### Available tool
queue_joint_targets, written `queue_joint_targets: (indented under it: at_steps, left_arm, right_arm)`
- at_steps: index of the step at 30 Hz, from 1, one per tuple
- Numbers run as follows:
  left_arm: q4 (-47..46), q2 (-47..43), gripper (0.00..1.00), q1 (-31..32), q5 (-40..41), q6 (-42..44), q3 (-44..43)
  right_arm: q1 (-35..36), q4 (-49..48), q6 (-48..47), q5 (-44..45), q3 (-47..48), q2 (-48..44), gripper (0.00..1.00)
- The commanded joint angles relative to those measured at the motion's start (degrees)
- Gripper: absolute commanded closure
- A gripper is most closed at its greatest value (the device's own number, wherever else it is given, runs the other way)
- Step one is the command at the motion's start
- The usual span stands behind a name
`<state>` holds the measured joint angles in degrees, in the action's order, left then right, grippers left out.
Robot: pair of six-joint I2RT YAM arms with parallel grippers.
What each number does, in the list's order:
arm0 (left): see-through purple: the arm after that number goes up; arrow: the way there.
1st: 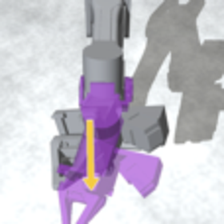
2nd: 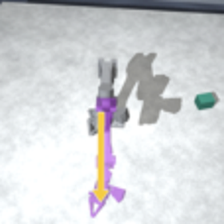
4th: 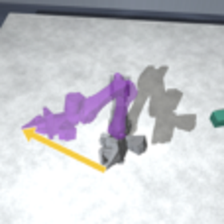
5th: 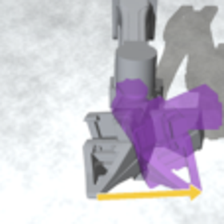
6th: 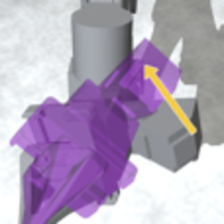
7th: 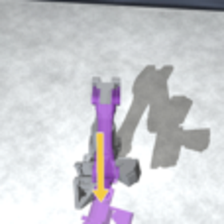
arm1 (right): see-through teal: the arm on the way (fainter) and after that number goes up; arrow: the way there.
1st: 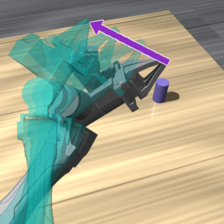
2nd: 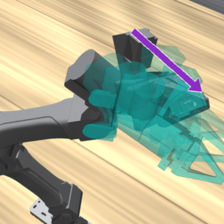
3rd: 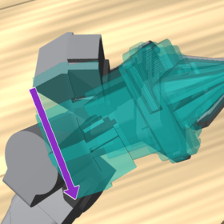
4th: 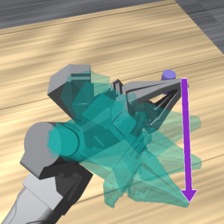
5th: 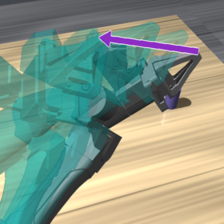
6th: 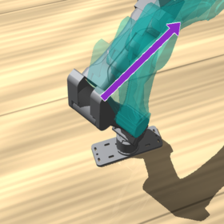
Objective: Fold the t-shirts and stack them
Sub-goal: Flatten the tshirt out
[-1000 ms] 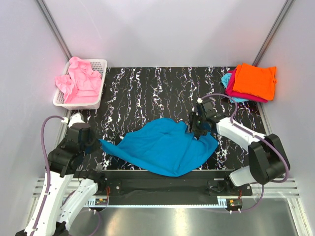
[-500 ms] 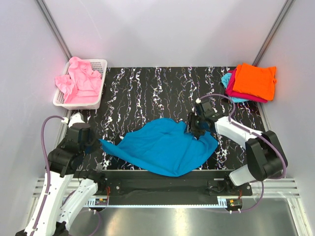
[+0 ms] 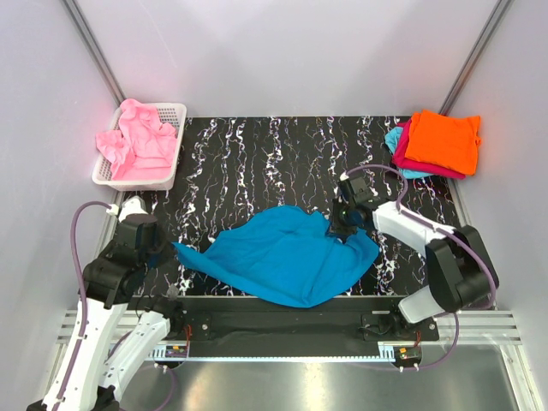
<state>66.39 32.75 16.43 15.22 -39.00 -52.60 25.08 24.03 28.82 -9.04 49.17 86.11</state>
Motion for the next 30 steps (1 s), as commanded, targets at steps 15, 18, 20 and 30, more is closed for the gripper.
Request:
queue_joint_targets:
  at_steps: [15,18,20,30]
  left_arm:
    - [-9.96,8.38,1.0,-0.25,-1.42,3.67,-11.91]
    - [-12.07,10.74,1.0,-0.25,-3.35,5.24,-14.98]
    - [-13.3,14.33,1.0,-0.25,-4.49,5.87,-18.49]
    - [-14.27,31.4,1.0,-0.34,0.94,11.31,-43.01]
  right_arm:
    - [-0.03,26.32,-6.4,12.9,28.78,-26.34,1.0]
    - [-0.12,28.43,-9.21,14.82,33.53,-27.22,1.0]
    - [-0.03,28.97,-11.05,16.06,36.34,-27.04,1.0]
    - [-0.03,26.33,-13.87,20.54,42.77,-21.94,1.0]
